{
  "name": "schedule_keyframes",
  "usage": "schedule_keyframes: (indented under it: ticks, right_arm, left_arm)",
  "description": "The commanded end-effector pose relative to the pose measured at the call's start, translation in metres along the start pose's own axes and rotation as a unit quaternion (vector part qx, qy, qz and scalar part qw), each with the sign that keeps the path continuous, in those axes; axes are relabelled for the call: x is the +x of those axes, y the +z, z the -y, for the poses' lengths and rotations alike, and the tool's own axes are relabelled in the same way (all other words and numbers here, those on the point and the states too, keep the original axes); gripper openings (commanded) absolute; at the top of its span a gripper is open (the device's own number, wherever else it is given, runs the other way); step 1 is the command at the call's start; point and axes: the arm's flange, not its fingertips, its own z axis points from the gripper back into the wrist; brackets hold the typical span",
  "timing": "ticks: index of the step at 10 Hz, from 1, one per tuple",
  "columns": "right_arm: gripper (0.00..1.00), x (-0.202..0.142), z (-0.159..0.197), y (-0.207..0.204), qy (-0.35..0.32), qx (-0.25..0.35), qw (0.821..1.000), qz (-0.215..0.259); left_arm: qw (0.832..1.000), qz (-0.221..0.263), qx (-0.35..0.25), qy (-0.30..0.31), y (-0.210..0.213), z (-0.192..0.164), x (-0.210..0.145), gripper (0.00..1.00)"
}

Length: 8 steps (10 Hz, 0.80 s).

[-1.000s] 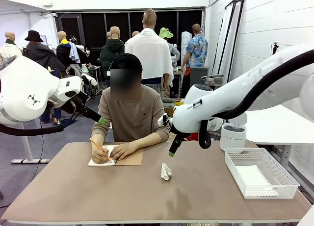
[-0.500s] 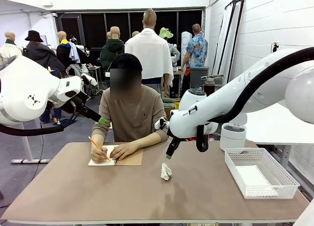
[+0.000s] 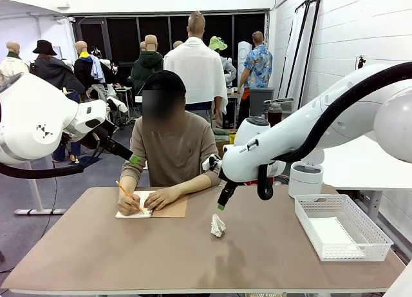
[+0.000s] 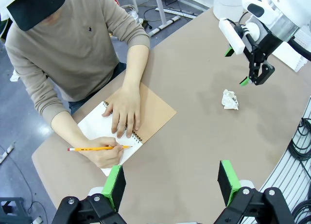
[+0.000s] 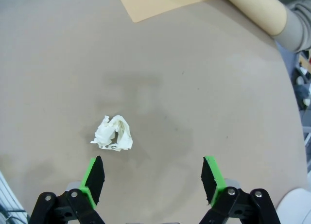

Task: Sort the paper based on its condition.
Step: If a person hands you a paper, place it in the Organizing basket , and if it's crumpled, put it in the Trash can.

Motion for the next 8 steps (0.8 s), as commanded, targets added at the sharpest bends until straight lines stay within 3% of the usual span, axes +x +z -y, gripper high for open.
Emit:
schedule_keyframes:
  ticks: [1,8]
  right_arm:
    - [1.00,0.006,-0.004,-0.021,0.011,0.021,1.000,-0.017]
    - [1.00,0.011,-0.003,-0.062,0.016,0.053,0.997,-0.046]
  left_arm:
    - [1.000,0.000,-0.003,0.002,0.000,-0.001,-0.001,1.00]
    - [1.000,0.000,-0.003,0.002,0.000,-0.001,-0.001,1.00]
